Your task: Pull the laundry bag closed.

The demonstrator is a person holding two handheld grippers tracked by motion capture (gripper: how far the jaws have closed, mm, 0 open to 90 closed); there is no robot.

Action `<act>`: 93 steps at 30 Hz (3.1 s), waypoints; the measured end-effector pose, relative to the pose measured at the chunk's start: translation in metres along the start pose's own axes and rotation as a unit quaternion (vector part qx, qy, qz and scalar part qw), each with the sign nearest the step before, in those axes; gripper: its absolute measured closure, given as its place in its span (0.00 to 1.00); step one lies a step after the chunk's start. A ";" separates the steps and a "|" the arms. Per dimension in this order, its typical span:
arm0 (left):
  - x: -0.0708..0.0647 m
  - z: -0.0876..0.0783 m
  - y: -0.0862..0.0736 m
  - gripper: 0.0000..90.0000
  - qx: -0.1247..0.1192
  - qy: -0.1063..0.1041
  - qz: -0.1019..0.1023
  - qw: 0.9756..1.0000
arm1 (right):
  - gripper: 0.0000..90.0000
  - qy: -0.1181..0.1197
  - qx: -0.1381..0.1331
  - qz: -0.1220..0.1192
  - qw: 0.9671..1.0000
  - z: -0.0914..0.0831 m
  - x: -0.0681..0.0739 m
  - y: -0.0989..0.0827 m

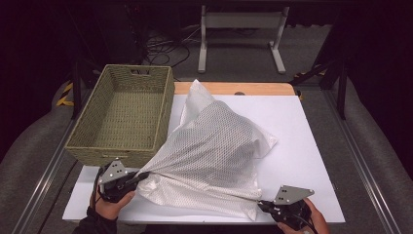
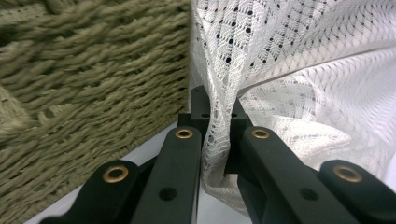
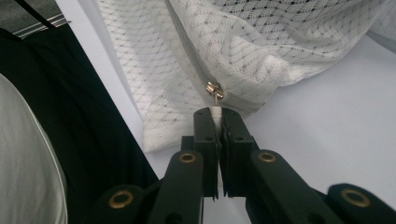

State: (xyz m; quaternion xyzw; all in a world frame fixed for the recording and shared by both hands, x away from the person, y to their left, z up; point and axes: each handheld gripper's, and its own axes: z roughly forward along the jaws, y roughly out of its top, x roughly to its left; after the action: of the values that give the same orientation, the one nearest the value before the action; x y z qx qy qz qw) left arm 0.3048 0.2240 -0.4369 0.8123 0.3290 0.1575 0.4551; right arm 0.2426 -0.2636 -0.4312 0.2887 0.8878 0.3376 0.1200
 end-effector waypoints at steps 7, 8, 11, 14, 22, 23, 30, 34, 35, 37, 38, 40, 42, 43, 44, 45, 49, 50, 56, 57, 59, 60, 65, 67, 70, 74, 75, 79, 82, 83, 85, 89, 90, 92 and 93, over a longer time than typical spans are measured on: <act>-0.006 0.003 -0.006 0.80 0.004 -0.004 0.018 1.000 | 0.94 -0.029 -0.020 0.001 0.999 -0.003 -0.004 -0.002; -0.007 0.004 -0.006 0.79 0.002 -0.005 0.023 1.000 | 0.94 -0.029 -0.022 0.003 0.999 -0.003 -0.005 -0.003; -0.009 0.002 -0.005 0.69 -0.006 -0.009 0.031 0.999 | 0.90 -0.028 -0.027 0.006 0.999 -0.003 -0.006 -0.004; -0.012 0.001 -0.006 0.56 -0.010 -0.007 0.031 0.999 | 0.85 -0.033 -0.033 0.010 0.999 -0.006 -0.007 -0.003; -0.021 -0.014 -0.004 0.30 -0.037 0.008 0.049 0.998 | 0.75 -0.049 -0.059 0.012 0.997 -0.012 -0.008 -0.001; -0.021 -0.016 -0.003 0.27 -0.043 0.005 0.048 0.998 | 0.74 -0.052 -0.061 0.011 0.997 -0.012 -0.009 0.000; -0.018 -0.030 0.001 0.18 -0.067 0.012 0.045 0.997 | 0.63 -0.081 -0.094 0.003 0.992 -0.017 -0.019 0.007; -0.015 -0.036 0.002 0.18 -0.065 0.039 0.055 0.996 | 0.56 -0.108 -0.116 0.007 0.987 -0.021 -0.030 0.011; -0.015 -0.036 0.002 0.18 -0.065 0.039 0.052 0.996 | 0.53 -0.115 -0.121 0.005 0.986 -0.022 -0.033 0.011; -0.010 -0.035 -0.001 0.18 -0.056 0.053 0.045 0.996 | 0.48 -0.134 -0.119 0.003 0.984 -0.022 -0.038 0.012; -0.006 -0.034 -0.003 0.17 -0.054 0.056 0.040 0.996 | 0.46 -0.145 -0.120 0.000 0.982 -0.022 -0.042 0.011; -0.001 -0.032 -0.006 0.16 -0.042 0.070 0.040 0.996 | 0.43 -0.170 -0.125 -0.004 0.977 -0.021 -0.049 0.010; 0.003 -0.030 -0.010 0.16 -0.031 0.079 0.039 0.996 | 0.40 -0.197 -0.132 -0.008 0.971 -0.019 -0.057 0.008; 0.005 -0.029 -0.012 0.16 -0.023 0.088 0.042 0.995 | 0.39 -0.208 -0.135 -0.006 0.969 -0.017 -0.061 0.006; 0.007 -0.027 -0.014 0.16 -0.015 0.094 0.043 0.995 | 0.37 -0.217 -0.135 0.001 0.967 -0.016 -0.065 0.004; 0.009 -0.026 -0.015 0.16 -0.011 0.096 0.040 0.995 | 0.36 -0.220 -0.134 0.008 0.966 -0.014 -0.069 0.001; 0.020 -0.022 -0.026 0.16 0.002 0.099 0.016 0.995 | 0.32 -0.232 -0.130 0.035 0.963 -0.008 -0.082 -0.012; 0.022 -0.021 -0.028 0.15 0.005 0.098 0.014 0.995 | 0.30 -0.233 -0.130 0.043 0.963 -0.008 -0.085 -0.015; 0.025 -0.019 -0.030 0.13 0.000 0.092 0.002 0.996 | 0.20 -0.242 -0.124 0.071 0.960 -0.008 -0.093 -0.024; 0.025 -0.019 -0.031 0.13 0.002 0.089 0.001 0.996 | 0.19 -0.243 -0.121 0.078 0.959 -0.008 -0.095 -0.026; 0.025 -0.018 -0.032 0.12 0.004 0.090 -0.002 0.996 | 0.16 -0.249 -0.114 0.087 0.958 -0.007 -0.097 -0.027; 0.025 -0.019 -0.032 0.12 0.006 0.090 0.001 0.996 | 0.17 -0.250 -0.114 0.091 0.957 -0.007 -0.097 -0.028; 0.025 -0.020 -0.032 0.10 0.001 0.087 0.002 0.996 | 0.17 -0.255 -0.124 0.099 0.954 -0.009 -0.096 -0.030; 0.025 -0.020 -0.032 0.10 0.001 0.088 0.001 0.996 | 0.17 -0.258 -0.125 0.097 0.953 -0.009 -0.096 -0.030; 0.025 -0.019 -0.032 0.10 0.003 0.087 0.001 0.996 | 0.17 -0.260 -0.127 0.096 0.953 -0.009 -0.096 -0.030; 0.025 -0.018 -0.032 0.10 0.007 0.088 0.007 0.996 | 0.17 -0.263 -0.129 0.097 0.951 -0.010 -0.097 -0.030; 0.025 -0.018 -0.032 0.10 0.007 0.088 0.007 0.996 | 0.17 -0.263 -0.129 0.097 0.951 -0.010 -0.097 -0.030; 0.025 -0.018 -0.032 0.10 0.006 0.089 0.006 0.996 | 0.17 -0.265 -0.130 0.097 0.950 -0.011 -0.096 -0.030; 0.025 -0.019 -0.031 0.10 0.005 0.090 0.006 0.996 | 0.17 -0.269 -0.129 0.095 0.950 -0.011 -0.096 -0.030; 0.025 -0.019 -0.032 0.10 0.006 0.091 0.006 0.996 | 0.17 -0.269 -0.130 0.096 0.949 -0.011 -0.096 -0.030; 0.025 -0.019 -0.032 0.10 0.005 0.091 0.006 0.996 | 0.18 -0.272 -0.134 0.095 0.948 -0.013 -0.095 -0.030; 0.025 -0.018 -0.032 0.10 0.007 0.090 0.004 0.996 | 0.18 -0.274 -0.136 0.096 0.947 -0.013 -0.095 -0.030; 0.025 -0.018 -0.031 0.10 0.008 0.091 0.005 0.996 | 0.18 -0.274 -0.134 0.096 0.947 -0.013 -0.095 -0.030; 0.025 -0.018 -0.031 0.10 0.003 0.092 0.001 0.996 | 0.18 -0.275 -0.135 0.097 0.947 -0.013 -0.096 -0.030; 0.026 -0.018 -0.031 0.10 0.002 0.092 0.000 0.996 | 0.18 -0.276 -0.135 0.098 0.947 -0.013 -0.096 -0.030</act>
State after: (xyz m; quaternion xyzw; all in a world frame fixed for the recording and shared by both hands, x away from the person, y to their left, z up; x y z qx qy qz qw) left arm 0.3015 0.2647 -0.4542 0.7956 0.3697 0.2306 0.4209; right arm 0.3012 -0.3456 -0.4402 0.4370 0.7339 0.3712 0.3642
